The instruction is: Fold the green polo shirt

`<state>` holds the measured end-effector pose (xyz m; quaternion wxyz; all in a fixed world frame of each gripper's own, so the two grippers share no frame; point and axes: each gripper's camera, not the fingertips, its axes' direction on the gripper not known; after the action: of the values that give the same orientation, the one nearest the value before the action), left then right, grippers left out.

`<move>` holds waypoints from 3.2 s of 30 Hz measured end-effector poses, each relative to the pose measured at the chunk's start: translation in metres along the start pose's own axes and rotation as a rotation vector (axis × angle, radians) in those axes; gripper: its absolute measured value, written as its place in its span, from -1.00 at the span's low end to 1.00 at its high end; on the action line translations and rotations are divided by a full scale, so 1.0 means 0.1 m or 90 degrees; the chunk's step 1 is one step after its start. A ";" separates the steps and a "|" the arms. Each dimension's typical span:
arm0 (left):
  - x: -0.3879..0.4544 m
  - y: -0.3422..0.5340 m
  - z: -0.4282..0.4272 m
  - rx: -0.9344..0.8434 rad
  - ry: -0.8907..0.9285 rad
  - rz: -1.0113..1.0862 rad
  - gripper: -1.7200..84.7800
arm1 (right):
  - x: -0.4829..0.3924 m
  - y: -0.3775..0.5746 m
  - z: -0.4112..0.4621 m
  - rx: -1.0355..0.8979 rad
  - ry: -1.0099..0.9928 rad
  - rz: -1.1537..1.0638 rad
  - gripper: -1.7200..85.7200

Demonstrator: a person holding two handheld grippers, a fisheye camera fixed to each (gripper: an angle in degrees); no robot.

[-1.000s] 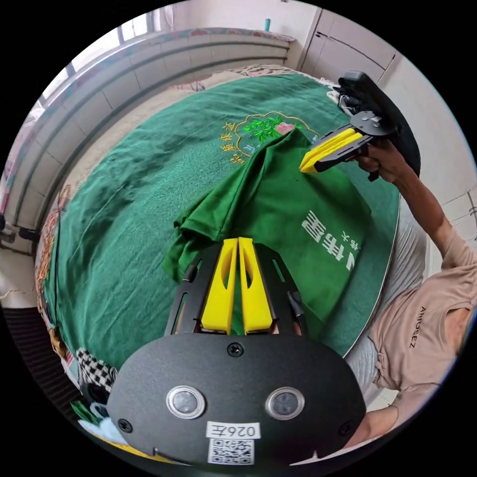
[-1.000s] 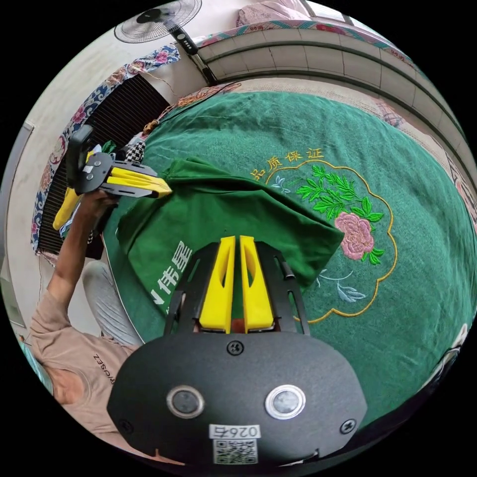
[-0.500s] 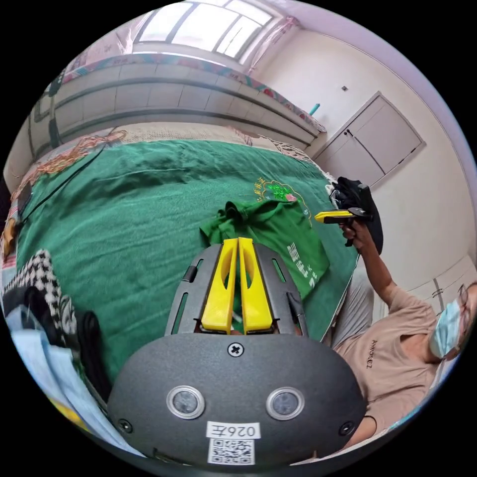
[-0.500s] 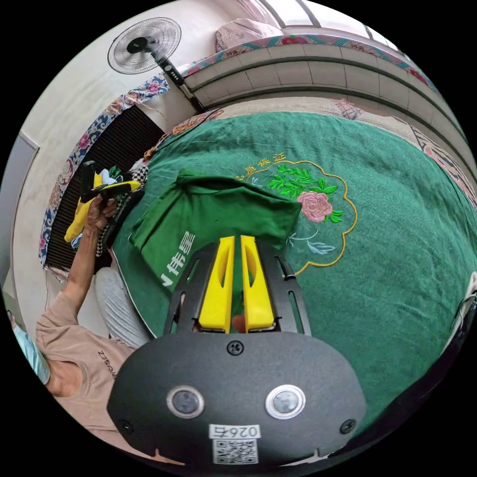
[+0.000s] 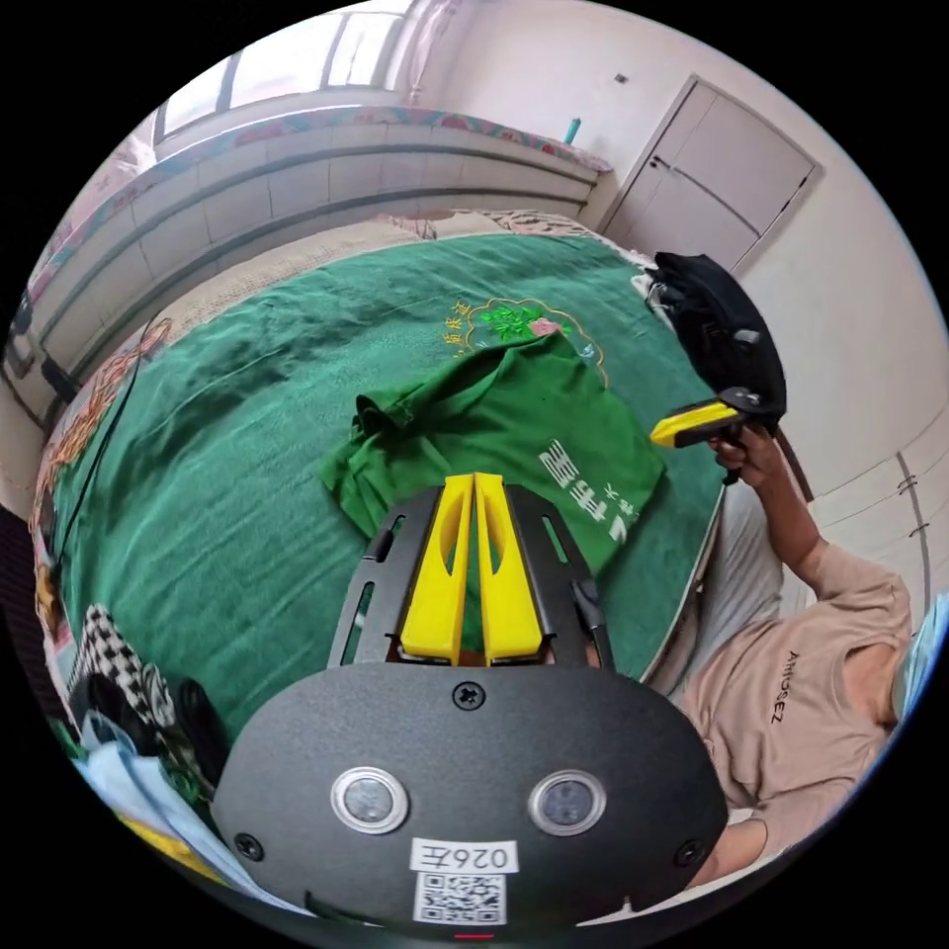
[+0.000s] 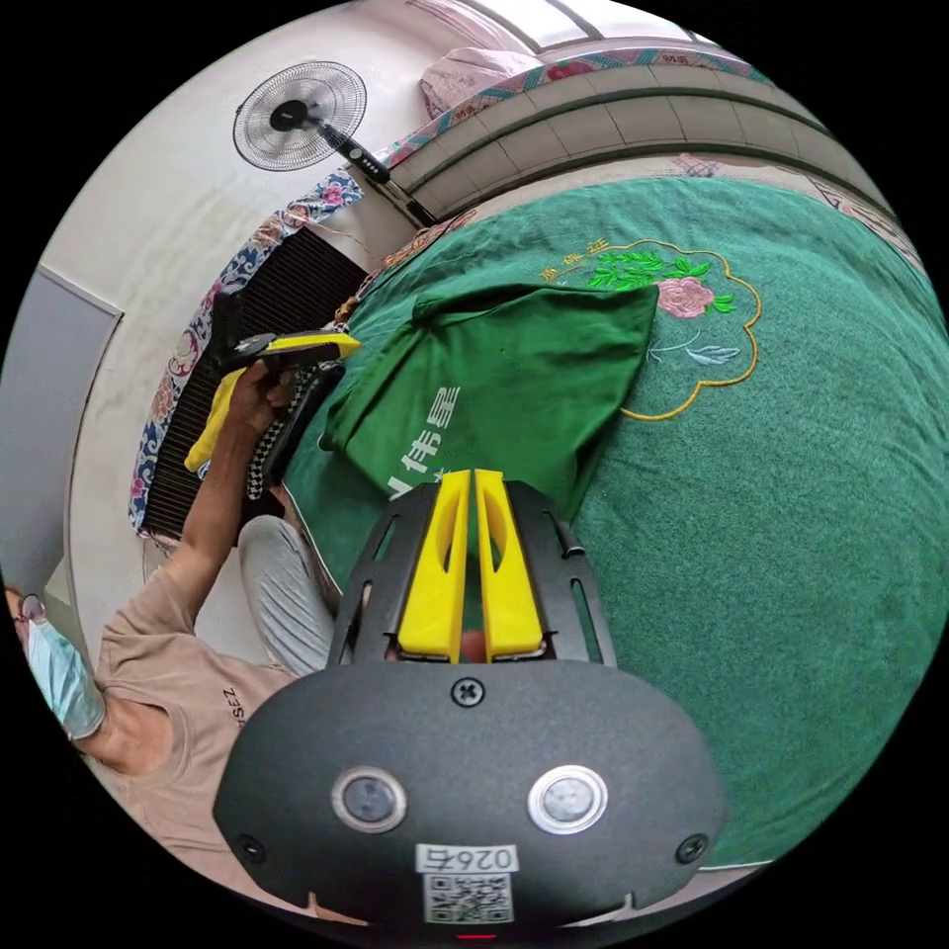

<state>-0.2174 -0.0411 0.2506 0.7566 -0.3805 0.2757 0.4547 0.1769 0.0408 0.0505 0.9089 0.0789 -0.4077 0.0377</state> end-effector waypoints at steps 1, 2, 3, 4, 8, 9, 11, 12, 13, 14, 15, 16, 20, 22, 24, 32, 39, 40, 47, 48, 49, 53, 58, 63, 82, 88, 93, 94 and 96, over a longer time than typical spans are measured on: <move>-0.05 -0.19 0.19 -0.021 0.005 -0.001 -0.98 | 0.01 0.00 0.03 -0.006 0.011 -0.001 -0.98; -0.13 -0.37 0.39 -0.044 0.009 -0.010 -0.98 | 0.03 0.00 0.06 -0.013 0.022 0.000 -0.98; -0.17 -0.45 0.48 -0.055 0.008 -0.014 -0.98 | 0.04 -0.01 0.07 -0.016 0.028 0.001 -0.98; -0.26 -0.60 0.65 -0.074 -0.007 -0.030 -0.98 | 0.06 -0.02 0.10 -0.022 0.037 0.000 -0.98; -0.56 -0.77 0.81 -0.079 -0.092 -0.139 -0.98 | 0.08 -0.05 0.10 -0.032 0.069 -0.004 -0.98; -0.59 -0.73 0.75 -0.057 -0.095 -0.157 -0.98 | 0.08 -0.05 0.09 -0.031 0.072 -0.005 -0.98; -0.62 -0.39 0.42 0.043 -0.080 -0.191 -0.98 | 0.05 -0.05 0.01 -0.025 0.092 -0.010 -0.98; -0.60 -0.28 0.34 0.062 -0.069 -0.190 -0.98 | 0.04 -0.04 -0.01 -0.024 0.094 -0.011 -0.98; -0.53 -0.03 0.18 0.097 -0.048 -0.178 -0.98 | 0.02 -0.03 -0.06 -0.025 0.092 -0.016 -0.98; -0.42 0.27 0.03 0.126 -0.035 -0.163 -0.98 | -0.01 -0.01 -0.11 -0.024 0.090 -0.020 -0.97; -0.35 0.43 -0.05 0.139 -0.033 -0.155 -0.98 | -0.03 0.00 -0.14 -0.023 0.089 -0.022 -0.97; -0.19 0.76 -0.19 0.166 -0.035 -0.137 -0.98 | -0.06 0.02 -0.19 -0.028 0.089 -0.029 -0.96; 0.26 1.89 -0.47 0.250 0.006 -0.110 -0.96 | -0.14 0.09 -0.38 -0.036 0.107 -0.039 -0.90; 0.33 2.20 -0.44 0.233 0.010 -0.128 -0.90 | -0.15 0.10 -0.45 -0.038 0.098 -0.039 -0.88; 0.34 2.40 -0.35 0.197 -0.020 -0.156 -0.74 | -0.13 0.11 -0.49 -0.052 0.075 -0.034 -0.85; -0.01 2.64 0.22 0.121 0.061 -0.237 -0.54 | 0.04 0.19 -0.50 -0.126 0.078 0.034 -0.74; -0.27 2.58 0.30 0.102 0.116 -0.221 -0.75 | 0.08 0.02 -0.61 -0.117 0.132 0.041 -0.84; -0.32 2.60 0.24 0.115 0.127 -0.218 -0.85 | 0.09 -0.03 -0.66 -0.109 0.121 0.034 -0.90; -0.32 2.64 -0.22 0.072 0.083 -0.161 -0.96 | 0.28 -0.33 -1.11 -0.135 0.075 0.002 -0.99; -0.33 2.65 -0.25 0.066 0.078 -0.162 -0.96 | 0.31 -0.35 -1.17 -0.134 0.067 0.002 -0.99; -0.36 2.68 -0.31 0.061 0.079 -0.169 -0.97 | 0.37 -0.38 -1.25 -0.134 0.049 0.006 -0.99; -0.48 2.83 -0.54 0.069 0.083 -0.226 -0.97 | 0.52 -0.51 -1.40 -0.157 0.052 0.023 -0.99; -0.31 2.94 -0.96 0.067 -0.063 -0.288 -0.98 | 0.51 -0.68 -1.65 -0.177 0.059 0.018 -0.98; 0.21 3.04 -1.60 0.239 -0.118 -0.202 -0.98 | 0.43 -0.83 -2.14 -0.166 0.095 0.021 -0.98; 0.87 1.75 -1.60 -0.023 -0.264 -0.079 -0.98 | -0.80 -1.51 -2.79 -0.171 0.448 -0.250 -0.99; 1.24 2.42 -2.94 0.392 -0.219 -0.104 -0.98 | -1.46 -1.30 -4.01 0.209 0.513 -0.319 -0.99; 1.77 3.14 -3.67 0.809 0.085 0.142 -0.98 | -1.78 -1.14 -4.74 0.394 0.281 -0.379 -0.99; 1.93 3.19 -3.77 0.838 0.093 0.192 -0.98 | -1.81 -1.25 -4.80 0.357 0.181 -0.366 -0.99; 2.14 3.15 -3.92 0.826 0.120 0.272 -0.98 | -1.91 -1.34 -4.85 0.348 0.127 -0.365 -0.99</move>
<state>-0.4356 -0.1688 -0.2339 0.6982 0.1739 0.6255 0.3018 0.4241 -0.0076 -0.4249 0.8634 0.4238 -0.2537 -0.1026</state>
